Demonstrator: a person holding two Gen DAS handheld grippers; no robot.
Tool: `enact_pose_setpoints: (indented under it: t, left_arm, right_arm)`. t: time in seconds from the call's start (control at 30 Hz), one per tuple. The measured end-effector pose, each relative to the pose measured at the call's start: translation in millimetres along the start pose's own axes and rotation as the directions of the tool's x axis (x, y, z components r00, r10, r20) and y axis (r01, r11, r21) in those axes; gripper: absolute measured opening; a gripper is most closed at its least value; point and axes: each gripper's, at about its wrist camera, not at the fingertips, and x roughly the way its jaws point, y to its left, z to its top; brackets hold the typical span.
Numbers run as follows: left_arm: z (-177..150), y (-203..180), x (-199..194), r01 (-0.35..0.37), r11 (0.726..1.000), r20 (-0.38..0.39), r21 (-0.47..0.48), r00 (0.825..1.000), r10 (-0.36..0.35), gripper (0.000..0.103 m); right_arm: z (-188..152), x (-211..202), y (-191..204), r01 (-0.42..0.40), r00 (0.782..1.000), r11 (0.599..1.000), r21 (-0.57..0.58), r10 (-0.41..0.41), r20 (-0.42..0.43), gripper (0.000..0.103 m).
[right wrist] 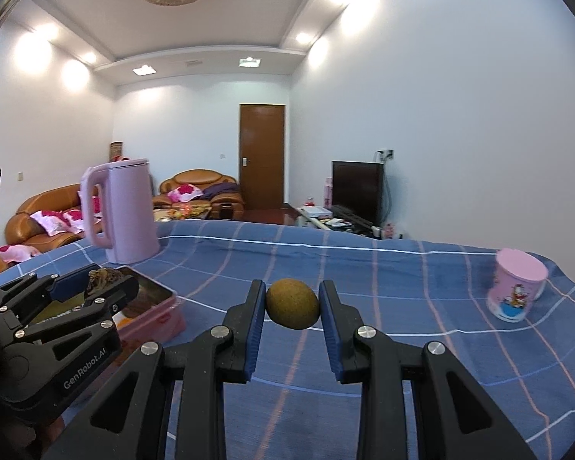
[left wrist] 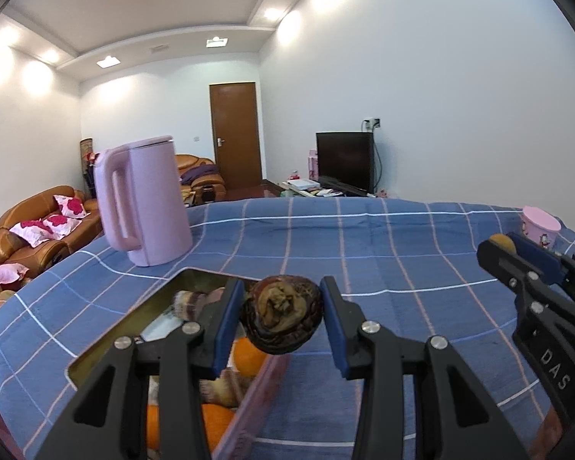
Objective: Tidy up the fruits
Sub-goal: 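Carry both held fruits over the tin with both tools, then open the left tool to drop the dark fruit while the right tool releases the yellow-green fruit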
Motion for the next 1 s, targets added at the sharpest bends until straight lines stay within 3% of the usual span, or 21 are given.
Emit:
enact_pose_setpoints:
  t: [1.0]
  left_arm:
    - [-6,93,1,-0.120,0.991,-0.044,-0.060,0.992,0.118,0.043]
  right_arm:
    - [15,41,101,-0.176,0.984,0.981,-0.082,0.174,-0.022,0.030]
